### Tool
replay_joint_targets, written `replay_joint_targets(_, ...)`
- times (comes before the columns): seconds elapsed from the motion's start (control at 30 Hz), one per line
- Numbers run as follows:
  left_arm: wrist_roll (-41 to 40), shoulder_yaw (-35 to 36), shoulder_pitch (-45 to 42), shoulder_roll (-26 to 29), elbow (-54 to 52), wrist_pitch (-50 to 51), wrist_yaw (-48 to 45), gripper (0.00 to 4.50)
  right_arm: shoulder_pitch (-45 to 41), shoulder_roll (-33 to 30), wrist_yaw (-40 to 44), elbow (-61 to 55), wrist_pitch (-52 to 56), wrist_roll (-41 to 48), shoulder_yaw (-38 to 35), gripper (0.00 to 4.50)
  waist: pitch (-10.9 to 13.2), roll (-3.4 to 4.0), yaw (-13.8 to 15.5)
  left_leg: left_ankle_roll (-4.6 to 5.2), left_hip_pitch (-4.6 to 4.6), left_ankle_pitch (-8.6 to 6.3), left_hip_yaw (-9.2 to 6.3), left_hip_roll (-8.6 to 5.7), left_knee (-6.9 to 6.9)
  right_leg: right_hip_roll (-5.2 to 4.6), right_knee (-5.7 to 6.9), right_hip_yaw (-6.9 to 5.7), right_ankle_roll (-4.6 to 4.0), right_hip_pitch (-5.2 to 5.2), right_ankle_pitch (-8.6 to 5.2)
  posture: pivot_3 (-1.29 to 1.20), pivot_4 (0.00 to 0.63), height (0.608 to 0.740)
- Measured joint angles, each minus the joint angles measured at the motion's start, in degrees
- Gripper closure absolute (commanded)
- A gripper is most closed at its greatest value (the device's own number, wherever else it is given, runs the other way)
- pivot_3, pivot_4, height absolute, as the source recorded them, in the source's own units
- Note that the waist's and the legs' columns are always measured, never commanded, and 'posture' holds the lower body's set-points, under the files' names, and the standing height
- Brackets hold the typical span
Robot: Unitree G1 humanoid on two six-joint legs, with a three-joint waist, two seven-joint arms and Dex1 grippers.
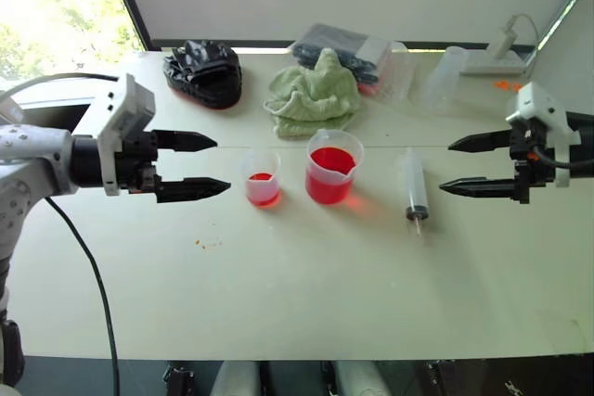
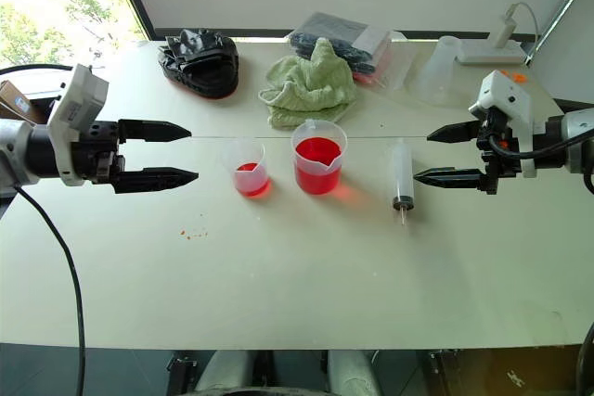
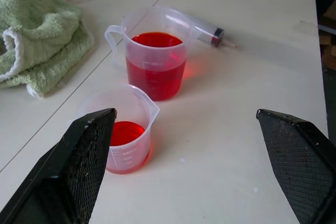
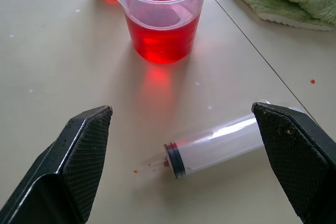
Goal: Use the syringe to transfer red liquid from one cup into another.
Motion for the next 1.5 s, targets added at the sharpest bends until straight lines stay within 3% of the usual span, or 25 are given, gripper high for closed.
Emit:
replay_joint_targets(0.4,0.6,-1.1,0.0,0.0,1.3,-1.9,-0.8,0.0,-2.6,0.3,-2.1,0.0,2.3,-0.1,0.9,0.05,0.0,0.0,0.0,0.0,0.0,0.0,0.0,0.0,0.0,0.0,0.0,0.0,0.0,0.0,0.0,0.0,0.15,0.74)
replay_joint_targets(0.6,2.6,-3.4,-2.4,-1.7,3.7,-4.1,-1.6,0.0,-17.8,5.1,-12.2,0.4,23.6,0.0,8.1,0.05,0.0,0.01,-0.3,-0.04,0.01,0.02,0.0,0.02,-0.07,0.03,0.02,0.01,-0.01,-0.08,0.0,0.0,0.15,0.74)
replay_joint_targets(0.73,3.9,-5.3,-5.2,-4.4,5.0,-6.2,-2.2,0.0,-27.5,14.6,-20.5,6.1,41.3,-0.1,10.7,0.05,0.0,0.0,-0.3,-0.04,-0.01,0.03,0.01,0.0,-0.06,0.01,0.02,0.01,-0.01,-0.08,0.0,0.0,0.15,0.74)
replay_joint_targets(0.83,4.0,-6.1,-6.5,-6.1,5.4,-6.6,-2.5,0.0,-31.5,19.7,-28.5,14.7,48.8,-1.4,11.7,0.05,0.0,-0.01,0.0,-0.05,-0.04,0.03,0.0,-0.01,-0.05,0.0,0.02,-0.01,-0.01,-0.08,0.0,0.0,0.15,0.74)
replay_joint_targets(0.93,4.4,-6.1,-7.3,-7.0,5.8,-7.1,-2.4,0.0,-33.7,22.7,-36.7,25.2,50.5,-1.5,12.1,0.05,0.0,0.0,0.0,-0.03,-0.08,0.02,0.03,-0.08,-0.06,-0.06,0.0,0.0,-0.01,-0.1,0.0,0.0,0.15,0.74)
replay_joint_targets(1.2,4.5,-6.1,-7.0,-8.6,5.2,-7.1,-0.9,0.0,-40.1,25.5,-47.8,36.1,50.5,0.4,13.3,0.05,0.0,0.0,-0.6,-0.04,-0.07,0.02,0.04,-0.01,-0.1,0.0,0.0,0.0,-0.01,-0.14,0.0,0.0,0.15,0.74)
replay_joint_targets(1.5,4.3,-5.5,-5.6,-8.6,3.5,-7.1,0.7,0.0,-43.0,25.8,-49.1,41.7,50.5,5.2,24.2,0.05,0.0,0.0,-0.5,-0.03,-0.08,0.02,0.07,-0.03,-0.09,-0.03,0.0,0.0,0.0,-0.14,0.0,0.0,0.15,0.74)
